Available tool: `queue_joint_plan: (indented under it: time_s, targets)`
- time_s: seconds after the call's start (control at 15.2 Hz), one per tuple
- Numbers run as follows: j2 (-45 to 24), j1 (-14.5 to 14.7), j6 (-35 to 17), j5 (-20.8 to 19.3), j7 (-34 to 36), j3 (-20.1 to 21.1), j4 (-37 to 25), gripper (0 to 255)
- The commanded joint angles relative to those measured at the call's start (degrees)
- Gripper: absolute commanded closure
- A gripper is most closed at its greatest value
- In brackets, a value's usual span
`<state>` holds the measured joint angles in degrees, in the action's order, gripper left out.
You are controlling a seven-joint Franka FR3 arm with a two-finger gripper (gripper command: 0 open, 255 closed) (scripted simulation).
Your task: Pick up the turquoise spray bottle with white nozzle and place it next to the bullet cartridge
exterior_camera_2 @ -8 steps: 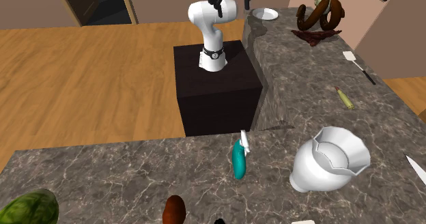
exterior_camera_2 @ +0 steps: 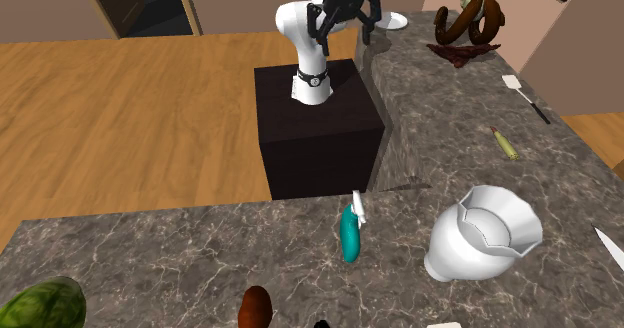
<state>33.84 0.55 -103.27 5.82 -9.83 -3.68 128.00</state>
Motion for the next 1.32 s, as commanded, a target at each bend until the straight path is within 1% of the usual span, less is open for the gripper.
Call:
queue_joint_plan:
  time_s: [0.0, 0.33, 0.66, 0.99, 1.25]
  targets:
    - [-4.2, 0.1, -2.8, -0.1, 0.2, 0.3, -1.3, 0]
    - [-14.7, 0.1, -8.1, -0.5, 0.3, 0.4, -6.2, 0]
    - [-25.5, 0.0, -11.8, -1.0, 0.5, 0.4, -13.0, 0]
    - [-36.6, -0.1, -13.8, -1.4, 0.9, 0.3, -21.6, 0]
    - [-45.8, -0.2, -14.1, -1.8, 1.2, 0.1, -30.2, 0]
